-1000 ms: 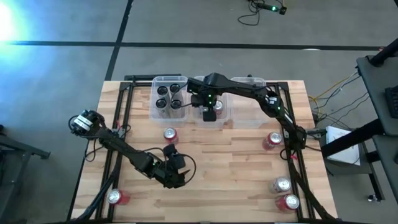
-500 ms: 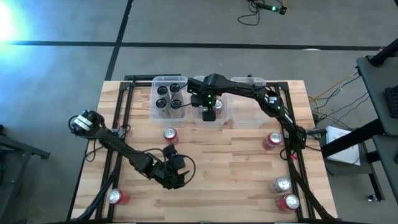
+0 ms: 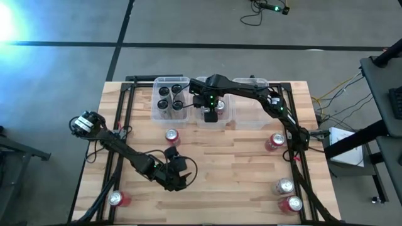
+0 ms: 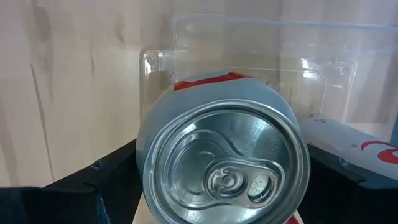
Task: Sort soda cans
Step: Put the top red-silver soda can into the middle transparent bin, then put the red-silver soda can into the middle transparent bin
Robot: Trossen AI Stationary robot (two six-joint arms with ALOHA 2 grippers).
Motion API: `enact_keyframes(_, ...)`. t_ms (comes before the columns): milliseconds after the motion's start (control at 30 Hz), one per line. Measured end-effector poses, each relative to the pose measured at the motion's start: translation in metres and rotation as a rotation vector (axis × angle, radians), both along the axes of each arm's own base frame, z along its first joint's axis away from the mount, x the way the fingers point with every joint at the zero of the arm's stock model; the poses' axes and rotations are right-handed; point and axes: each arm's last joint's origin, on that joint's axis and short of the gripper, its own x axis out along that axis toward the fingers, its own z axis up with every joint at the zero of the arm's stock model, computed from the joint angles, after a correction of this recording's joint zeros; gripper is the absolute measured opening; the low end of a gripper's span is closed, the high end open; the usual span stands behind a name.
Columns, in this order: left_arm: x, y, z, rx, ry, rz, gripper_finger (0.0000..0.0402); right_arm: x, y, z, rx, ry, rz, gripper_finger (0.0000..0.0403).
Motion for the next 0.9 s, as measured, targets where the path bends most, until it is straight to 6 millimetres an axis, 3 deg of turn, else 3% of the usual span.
enact_keyframes(567,0.000,0.000,0.000,0.003,0.003,-0.002,0.0310,-0.001,0.001,0.008,-0.066,0.012,-0.013,0.0353)
enact_keyframes(733,0.000,0.000,0.001,0.010,0.010,-0.022,0.0310,-0.009,0.016,0.050,-0.078,-0.010,-0.046,0.0353)
enact_keyframes(900,0.001,-0.002,0.020,0.024,-0.016,-0.100,0.0310,-0.027,0.051,0.092,-0.073,-0.048,-0.066,0.0352)
